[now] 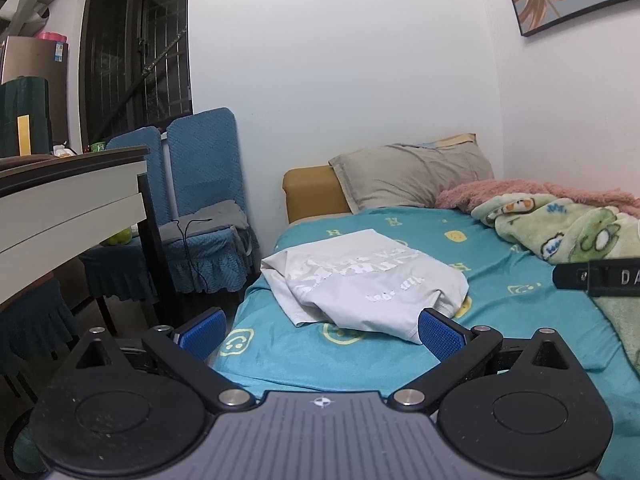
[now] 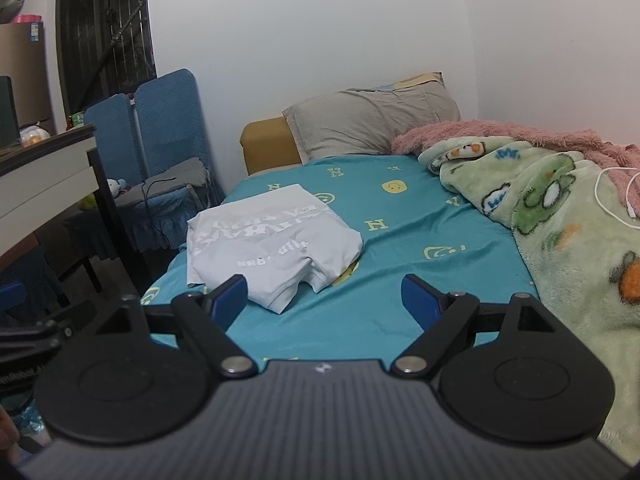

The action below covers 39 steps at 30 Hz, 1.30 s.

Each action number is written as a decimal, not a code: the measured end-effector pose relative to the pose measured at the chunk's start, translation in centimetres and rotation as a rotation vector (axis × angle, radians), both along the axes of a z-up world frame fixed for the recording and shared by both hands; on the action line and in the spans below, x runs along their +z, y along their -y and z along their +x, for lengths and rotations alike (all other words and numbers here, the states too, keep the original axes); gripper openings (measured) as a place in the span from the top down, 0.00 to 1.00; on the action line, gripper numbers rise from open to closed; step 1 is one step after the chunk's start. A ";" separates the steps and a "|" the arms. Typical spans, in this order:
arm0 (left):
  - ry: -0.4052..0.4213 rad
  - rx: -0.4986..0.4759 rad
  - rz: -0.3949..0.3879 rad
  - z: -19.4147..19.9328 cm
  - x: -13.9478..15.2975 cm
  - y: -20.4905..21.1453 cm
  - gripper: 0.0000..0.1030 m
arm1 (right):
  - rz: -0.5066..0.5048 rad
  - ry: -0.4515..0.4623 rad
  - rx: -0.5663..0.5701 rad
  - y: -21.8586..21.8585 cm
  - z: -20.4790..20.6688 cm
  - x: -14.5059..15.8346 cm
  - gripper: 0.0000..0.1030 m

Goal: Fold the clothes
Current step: 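Approach the folded white T-shirt on the bed with both grippers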

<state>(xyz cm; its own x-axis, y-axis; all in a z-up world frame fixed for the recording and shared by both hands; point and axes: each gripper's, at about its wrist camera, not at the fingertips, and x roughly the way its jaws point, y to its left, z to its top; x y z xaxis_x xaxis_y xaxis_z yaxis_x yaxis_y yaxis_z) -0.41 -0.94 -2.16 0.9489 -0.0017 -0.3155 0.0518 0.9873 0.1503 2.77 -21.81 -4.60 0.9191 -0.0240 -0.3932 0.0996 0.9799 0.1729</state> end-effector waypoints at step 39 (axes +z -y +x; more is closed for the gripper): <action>-0.054 -0.021 0.038 2.1 3.3 7.7 0.00 | 0.188 0.010 -0.084 6.5 -1.0 0.6 0.17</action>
<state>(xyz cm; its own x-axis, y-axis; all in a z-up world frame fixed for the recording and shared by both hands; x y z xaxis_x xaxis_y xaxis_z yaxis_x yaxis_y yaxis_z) 1.65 -8.66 1.14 0.9304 -0.0082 -0.3665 0.0813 0.9795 0.1844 1.74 -28.32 -4.04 0.9208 -0.0277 -0.3891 0.1768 0.9187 0.3532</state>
